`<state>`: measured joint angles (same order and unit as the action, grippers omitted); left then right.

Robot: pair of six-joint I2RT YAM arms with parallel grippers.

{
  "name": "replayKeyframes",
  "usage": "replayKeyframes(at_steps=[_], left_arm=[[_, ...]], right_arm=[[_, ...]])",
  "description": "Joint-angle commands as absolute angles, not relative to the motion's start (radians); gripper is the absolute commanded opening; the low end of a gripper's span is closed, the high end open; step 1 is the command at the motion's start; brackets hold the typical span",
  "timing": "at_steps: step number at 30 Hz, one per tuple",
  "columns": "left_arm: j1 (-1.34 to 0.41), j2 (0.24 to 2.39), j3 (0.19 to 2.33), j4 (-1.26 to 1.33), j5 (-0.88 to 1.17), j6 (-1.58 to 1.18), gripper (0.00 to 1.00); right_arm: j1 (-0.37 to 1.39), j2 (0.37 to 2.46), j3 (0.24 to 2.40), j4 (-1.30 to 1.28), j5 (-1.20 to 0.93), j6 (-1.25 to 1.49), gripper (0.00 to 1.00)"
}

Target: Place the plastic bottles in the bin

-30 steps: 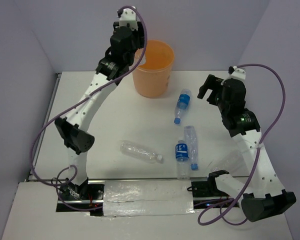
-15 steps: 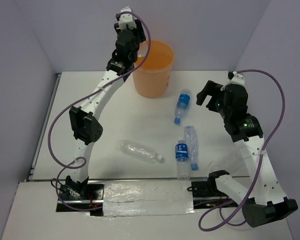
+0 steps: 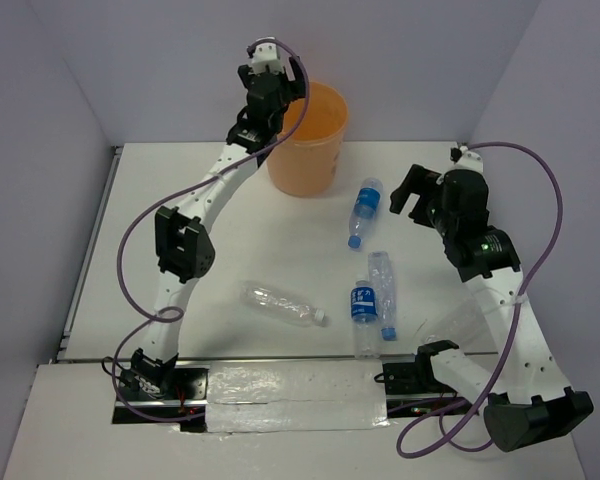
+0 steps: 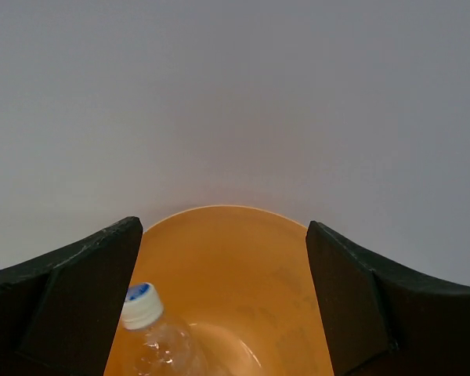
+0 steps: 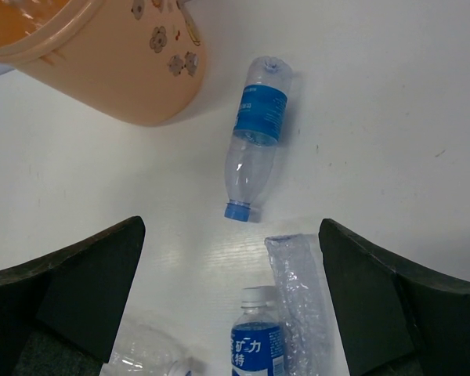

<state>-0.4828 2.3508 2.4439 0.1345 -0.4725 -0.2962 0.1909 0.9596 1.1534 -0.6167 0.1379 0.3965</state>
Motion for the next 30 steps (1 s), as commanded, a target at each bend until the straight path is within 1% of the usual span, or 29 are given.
replayKeyframes(at_steps=[1,3,4,6,7,9,10,11,12,13,14,15,17,19,23,26,30], left_arm=[[-0.486,2.133,2.386,0.106,-0.399,-0.336,0.99],[-0.505,2.051,2.329,0.005,-0.376,-0.35,0.99],[-0.514,1.972,2.266,-0.052,-0.361,-0.357,0.99],[-0.549,1.892,2.186,-0.187,-0.356,-0.386,0.99],[-0.561,1.809,2.078,-0.227,-0.367,-0.402,0.99],[-0.609,1.688,1.956,-0.337,-0.376,-0.457,0.99],[-0.626,1.655,1.839,-0.378,-0.383,-0.483,0.99],[-0.659,1.622,1.788,-0.423,-0.403,-0.517,0.99],[-0.678,1.567,1.685,-0.511,-0.423,-0.602,0.99],[-0.701,1.545,1.639,-0.561,-0.445,-0.659,0.99],[-0.706,1.525,1.599,-0.61,-0.48,-0.807,0.99],[-0.707,1.494,1.526,-0.715,-0.494,-0.901,0.99],[-0.707,1.474,1.464,-0.797,-0.482,-1.115,0.99],[-0.709,1.468,1.401,-0.864,-0.422,-1.243,0.99],[-0.709,1.492,1.33,-0.961,-0.344,-1.38,0.99],[-0.71,1.499,1.304,-1.014,-0.341,-1.475,0.99],[-0.712,1.465,1.218,-1.005,-0.302,-1.542,0.99]], right_arm=[[0.189,0.968,1.143,-0.588,0.126,0.414,1.0],[0.192,0.974,1.128,-0.578,0.121,0.431,1.0],[0.192,0.979,1.12,-0.575,0.114,0.439,1.0],[0.201,0.985,1.103,-0.565,0.107,0.454,1.0],[0.206,0.985,1.098,-0.563,0.104,0.457,1.0],[0.216,0.989,1.083,-0.555,0.106,0.468,1.0],[0.221,0.991,1.08,-0.552,0.107,0.471,1.0],[0.225,0.994,1.077,-0.554,0.11,0.474,1.0],[0.229,0.994,1.078,-0.554,0.113,0.477,1.0],[0.232,0.994,1.078,-0.552,0.12,0.479,1.0],[0.233,0.994,1.077,-0.551,0.121,0.48,1.0],[0.238,0.994,1.078,-0.551,0.123,0.48,1.0],[0.242,0.999,1.078,-0.545,0.121,0.48,1.0],[0.248,1.0,1.078,-0.545,0.118,0.48,1.0],[0.267,0.991,1.072,-0.542,0.118,0.479,1.0],[0.275,0.98,1.063,-0.543,0.12,0.48,1.0],[0.287,0.956,1.037,-0.535,0.115,0.48,1.0]])
